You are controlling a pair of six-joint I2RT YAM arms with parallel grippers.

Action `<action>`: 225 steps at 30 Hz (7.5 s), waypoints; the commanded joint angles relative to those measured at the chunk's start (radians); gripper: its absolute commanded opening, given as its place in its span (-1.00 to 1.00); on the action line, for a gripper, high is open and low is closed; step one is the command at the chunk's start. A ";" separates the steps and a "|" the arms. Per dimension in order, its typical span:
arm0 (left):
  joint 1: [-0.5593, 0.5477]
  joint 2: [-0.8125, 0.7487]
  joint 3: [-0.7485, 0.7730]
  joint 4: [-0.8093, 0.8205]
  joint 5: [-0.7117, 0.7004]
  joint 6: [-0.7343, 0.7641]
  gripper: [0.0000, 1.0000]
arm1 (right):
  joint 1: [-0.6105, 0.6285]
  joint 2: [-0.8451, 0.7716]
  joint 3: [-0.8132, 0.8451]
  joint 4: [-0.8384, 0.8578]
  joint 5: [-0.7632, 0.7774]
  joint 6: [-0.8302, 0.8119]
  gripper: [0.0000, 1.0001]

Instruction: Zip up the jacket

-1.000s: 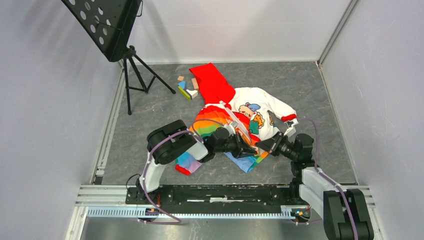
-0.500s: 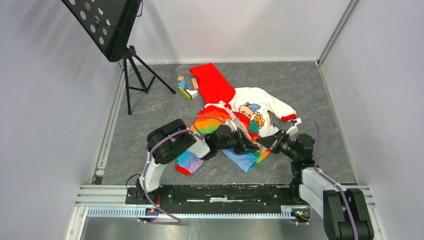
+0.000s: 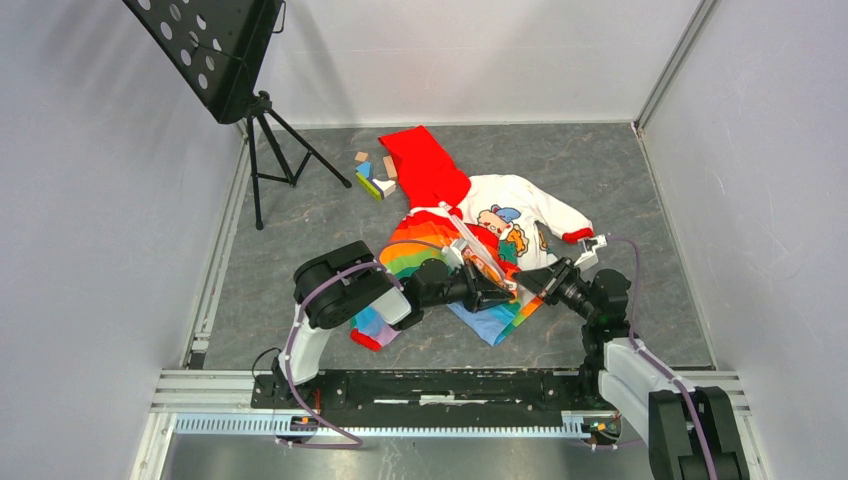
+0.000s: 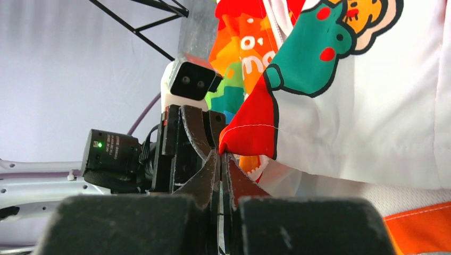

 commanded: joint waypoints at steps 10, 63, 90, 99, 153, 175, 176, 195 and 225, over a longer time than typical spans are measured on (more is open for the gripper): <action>-0.025 -0.024 -0.053 0.129 -0.037 -0.023 -0.95 | 0.020 -0.020 -0.347 0.219 0.113 0.193 -0.99; -0.056 -0.357 0.161 -0.633 -0.187 0.295 -0.95 | 0.189 -0.022 -0.350 -0.006 0.276 0.056 -0.99; -0.063 -0.249 0.200 -0.770 -0.106 0.304 -0.96 | 0.196 -0.096 -0.312 -0.213 0.333 0.017 -0.98; -0.063 -0.218 0.222 -0.778 -0.091 0.307 -0.95 | 0.196 -0.105 -0.287 -0.292 0.342 0.006 -0.88; 0.055 -0.439 0.173 -0.929 0.106 0.646 0.45 | 0.188 -0.389 -0.021 -0.808 0.244 -0.331 0.25; 0.069 -0.442 0.149 -0.893 0.122 0.629 0.45 | 0.188 -0.437 -0.062 -0.882 0.121 -0.266 0.09; 0.069 -0.441 0.150 -0.893 0.121 0.629 0.45 | 0.187 -0.435 -0.065 -0.880 0.106 -0.269 0.07; 0.071 -0.429 0.229 -0.921 0.160 0.656 0.34 | 0.187 -0.384 -0.099 -0.867 0.098 -0.319 -0.36; 0.151 -0.109 0.414 -0.790 0.436 0.738 -0.08 | 0.188 -0.528 -0.145 -0.777 0.248 -0.418 -1.00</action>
